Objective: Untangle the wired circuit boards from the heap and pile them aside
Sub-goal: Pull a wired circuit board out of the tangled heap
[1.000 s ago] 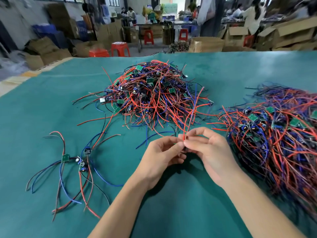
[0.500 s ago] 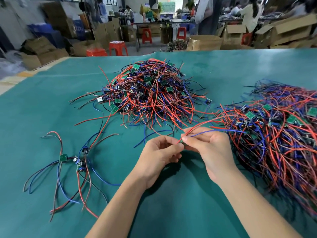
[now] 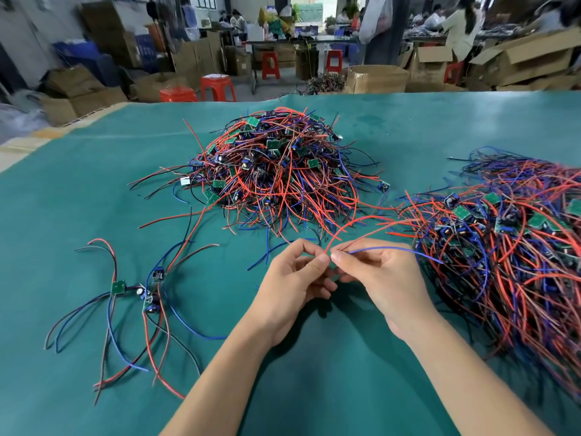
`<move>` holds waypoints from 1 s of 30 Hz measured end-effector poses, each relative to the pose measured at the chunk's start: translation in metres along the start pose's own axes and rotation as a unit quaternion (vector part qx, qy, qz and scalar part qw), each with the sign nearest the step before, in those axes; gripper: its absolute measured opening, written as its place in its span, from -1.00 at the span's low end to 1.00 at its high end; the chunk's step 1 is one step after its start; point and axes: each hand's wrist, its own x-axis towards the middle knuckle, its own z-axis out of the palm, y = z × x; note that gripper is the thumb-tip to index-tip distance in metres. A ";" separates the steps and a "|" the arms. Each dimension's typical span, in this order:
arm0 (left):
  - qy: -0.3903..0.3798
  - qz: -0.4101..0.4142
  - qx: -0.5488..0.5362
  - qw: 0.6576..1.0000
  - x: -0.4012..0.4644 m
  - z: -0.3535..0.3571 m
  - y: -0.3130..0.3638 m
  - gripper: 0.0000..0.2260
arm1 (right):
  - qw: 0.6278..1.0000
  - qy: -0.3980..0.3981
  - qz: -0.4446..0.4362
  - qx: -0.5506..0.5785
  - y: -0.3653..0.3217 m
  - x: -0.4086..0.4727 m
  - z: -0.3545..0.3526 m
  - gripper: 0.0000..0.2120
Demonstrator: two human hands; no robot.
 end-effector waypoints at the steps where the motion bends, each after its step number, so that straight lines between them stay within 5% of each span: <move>1: 0.003 0.000 -0.010 1.000 0.000 0.000 0.000 -0.95 | 1.000 0.002 0.002 0.003 0.000 0.000 0.001 -0.85; 13: -0.034 -0.018 -0.094 0.995 -0.002 -0.003 0.006 -0.71 | 0.990 0.028 0.051 0.130 -0.003 0.008 -0.008 -0.67; 16: -0.020 -0.034 -0.091 0.995 0.000 -0.003 0.006 -0.87 | 0.992 0.022 0.054 0.113 -0.003 0.006 -0.006 -0.80; 22: -0.023 0.018 0.058 0.998 -0.002 0.004 -0.004 -0.94 | 0.993 0.025 0.040 0.108 -0.001 0.004 -0.002 -0.84; 30: -0.013 0.028 0.129 0.991 -0.003 0.003 -0.005 -0.86 | 0.996 -0.007 0.068 0.052 0.003 0.004 -0.002 -0.90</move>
